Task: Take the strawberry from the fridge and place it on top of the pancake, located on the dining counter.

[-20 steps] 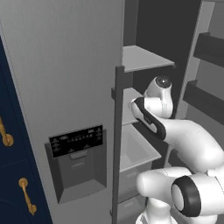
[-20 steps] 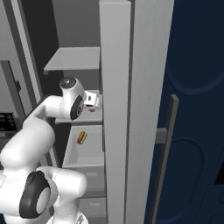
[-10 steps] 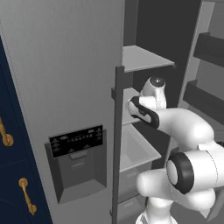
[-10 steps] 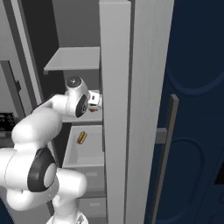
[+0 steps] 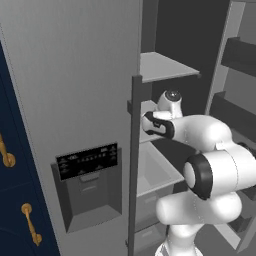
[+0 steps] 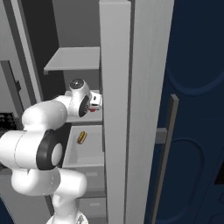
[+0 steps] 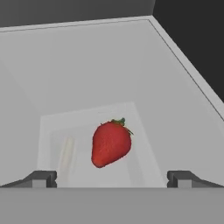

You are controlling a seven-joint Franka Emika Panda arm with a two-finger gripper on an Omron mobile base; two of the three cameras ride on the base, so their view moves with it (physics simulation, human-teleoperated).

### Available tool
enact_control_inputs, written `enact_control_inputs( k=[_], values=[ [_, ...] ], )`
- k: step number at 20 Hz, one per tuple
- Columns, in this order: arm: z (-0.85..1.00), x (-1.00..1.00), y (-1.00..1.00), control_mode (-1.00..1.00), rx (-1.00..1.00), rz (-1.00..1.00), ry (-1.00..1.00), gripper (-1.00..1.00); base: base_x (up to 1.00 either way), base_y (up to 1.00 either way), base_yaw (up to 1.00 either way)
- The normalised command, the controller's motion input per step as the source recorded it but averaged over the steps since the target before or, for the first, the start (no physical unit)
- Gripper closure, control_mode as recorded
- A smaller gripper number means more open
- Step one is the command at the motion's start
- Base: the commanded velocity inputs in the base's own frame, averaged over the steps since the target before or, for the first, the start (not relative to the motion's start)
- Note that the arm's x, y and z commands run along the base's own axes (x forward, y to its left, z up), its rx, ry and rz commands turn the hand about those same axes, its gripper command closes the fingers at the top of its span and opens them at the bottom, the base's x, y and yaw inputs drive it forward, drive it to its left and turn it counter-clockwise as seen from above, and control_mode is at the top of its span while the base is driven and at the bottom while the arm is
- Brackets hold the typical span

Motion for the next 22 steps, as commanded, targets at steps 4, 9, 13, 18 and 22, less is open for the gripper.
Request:
enact_control_inputs(
  k=[4,9,13,18,22],
  values=[
    [-0.16,0.39,0.00,-1.00,0.00,0.00,0.00,-1.00,0.00,0.00,0.00],
    [-0.19,0.40,0.00,-1.00,0.00,0.00,0.02,-1.00,0.00,0.00,0.00],
    [-0.19,0.13,0.00,-1.00,0.00,0.00,0.01,-1.00,0.00,0.00,0.00],
    [-0.26,0.00,0.00,-1.00,0.00,0.00,0.05,-1.00,0.00,0.00,0.00],
    [-0.20,0.10,0.00,-1.00,0.00,0.00,0.00,-1.00,0.00,0.00,0.00]
  ],
)
